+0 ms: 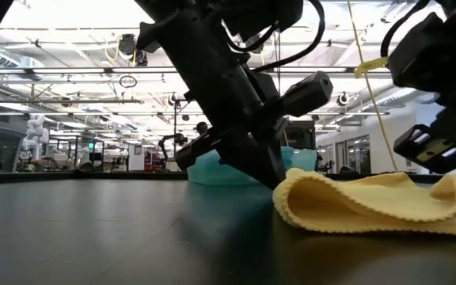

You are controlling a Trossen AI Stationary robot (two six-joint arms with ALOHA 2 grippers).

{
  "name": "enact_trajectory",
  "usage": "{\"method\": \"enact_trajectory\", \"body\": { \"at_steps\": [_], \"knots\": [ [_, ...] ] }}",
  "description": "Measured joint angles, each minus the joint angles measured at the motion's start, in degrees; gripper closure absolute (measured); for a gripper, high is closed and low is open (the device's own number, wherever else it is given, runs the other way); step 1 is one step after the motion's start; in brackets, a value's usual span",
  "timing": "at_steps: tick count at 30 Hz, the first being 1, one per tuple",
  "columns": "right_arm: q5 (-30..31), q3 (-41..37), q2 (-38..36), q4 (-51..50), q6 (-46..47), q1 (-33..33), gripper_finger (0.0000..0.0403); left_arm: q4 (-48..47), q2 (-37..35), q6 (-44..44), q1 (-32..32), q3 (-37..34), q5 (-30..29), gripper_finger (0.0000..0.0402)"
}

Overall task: Fold microfiber towels
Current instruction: Fold the yellow microfiber towel

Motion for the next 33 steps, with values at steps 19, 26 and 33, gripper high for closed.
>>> {"method": "enact_trajectory", "body": {
  "at_steps": [19,26,33],
  "knots": [
    [1.90,0.15,0.05,-4.80,-13.95,-9.94,0.0403,2.37,-2.54,8.50,-1.56,2.78,0.99,0.0400],
    [1.33,0.15,0.00,-5.44,-17.73,-15.23,0.0403,-0.54,-2.52,8.60,-0.69,2.77,1.03,0.0400],
    [-4.37,0.02,-2.49,-4.09,-12.72,-15.01,0.0403,2.22,1.58,7.71,0.69,2.71,1.44,0.0400]
  ]
}}
